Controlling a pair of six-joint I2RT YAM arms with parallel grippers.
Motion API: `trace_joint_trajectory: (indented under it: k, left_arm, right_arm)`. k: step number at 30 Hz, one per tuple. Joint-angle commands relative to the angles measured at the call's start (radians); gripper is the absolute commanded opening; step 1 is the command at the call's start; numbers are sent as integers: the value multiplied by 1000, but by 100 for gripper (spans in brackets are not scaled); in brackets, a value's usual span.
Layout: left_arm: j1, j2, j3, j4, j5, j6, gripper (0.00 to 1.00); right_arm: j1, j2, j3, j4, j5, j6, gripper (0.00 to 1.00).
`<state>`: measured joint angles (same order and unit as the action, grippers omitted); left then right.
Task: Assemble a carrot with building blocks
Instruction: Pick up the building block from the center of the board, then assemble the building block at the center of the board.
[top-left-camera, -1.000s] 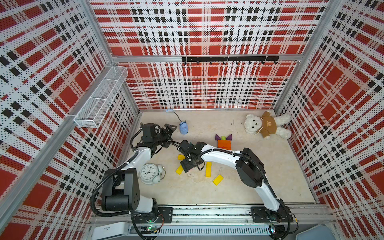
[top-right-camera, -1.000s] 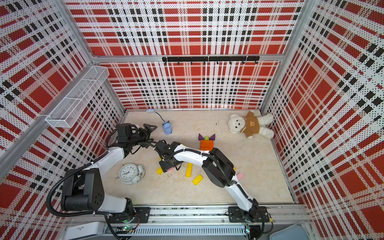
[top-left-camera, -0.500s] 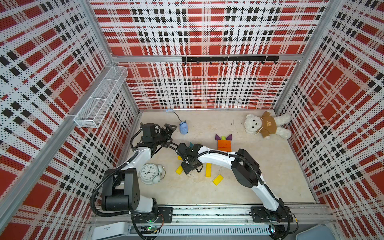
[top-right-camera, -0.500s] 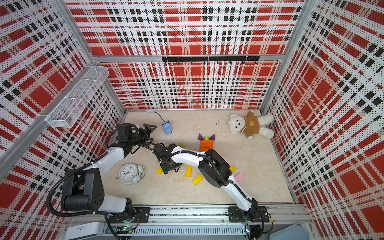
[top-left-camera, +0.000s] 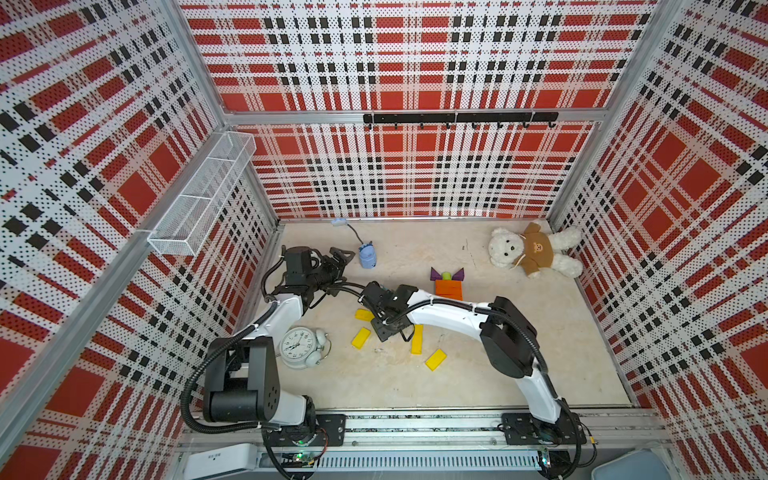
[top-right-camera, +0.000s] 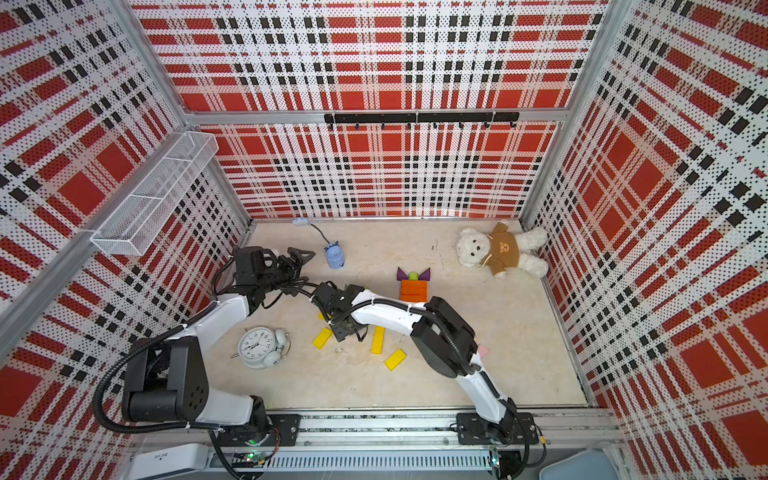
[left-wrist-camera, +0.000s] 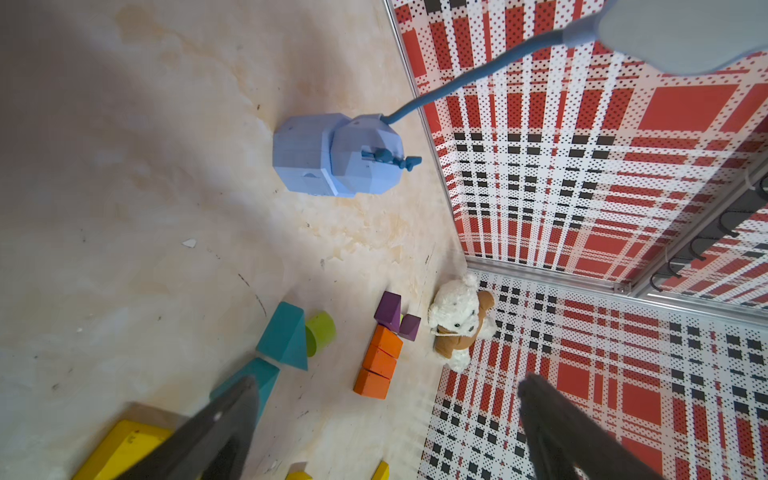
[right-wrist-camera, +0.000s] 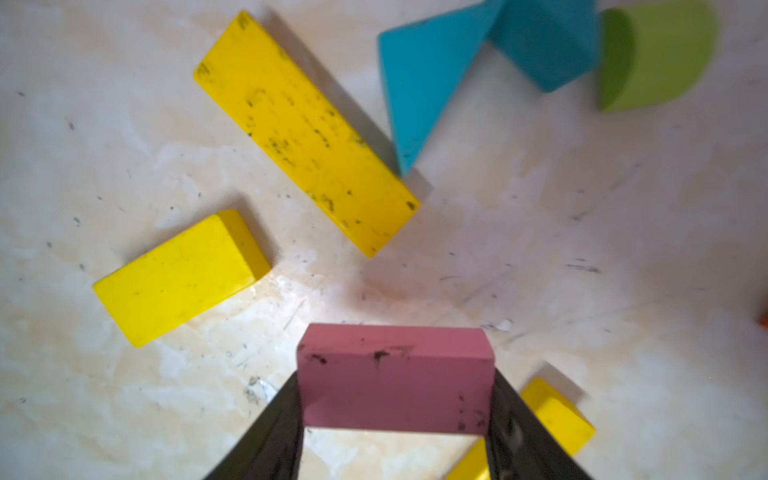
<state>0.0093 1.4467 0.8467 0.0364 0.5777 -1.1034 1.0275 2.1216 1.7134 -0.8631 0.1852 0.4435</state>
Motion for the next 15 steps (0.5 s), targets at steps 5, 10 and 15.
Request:
trace_joint_trajectory:
  k: [5, 10, 15]
  left_arm:
    - [-28, 2, 4, 13, 30, -14, 100]
    - [-91, 10, 3, 13, 25, -5, 100]
    - [-217, 30, 14, 13, 34, 9, 100]
  right_arm:
    - [-125, -194, -144, 69, 36, 39, 59]
    - [-234, -311, -271, 84, 39, 63, 60]
    - [-347, -399, -450, 146, 3, 134, 60]
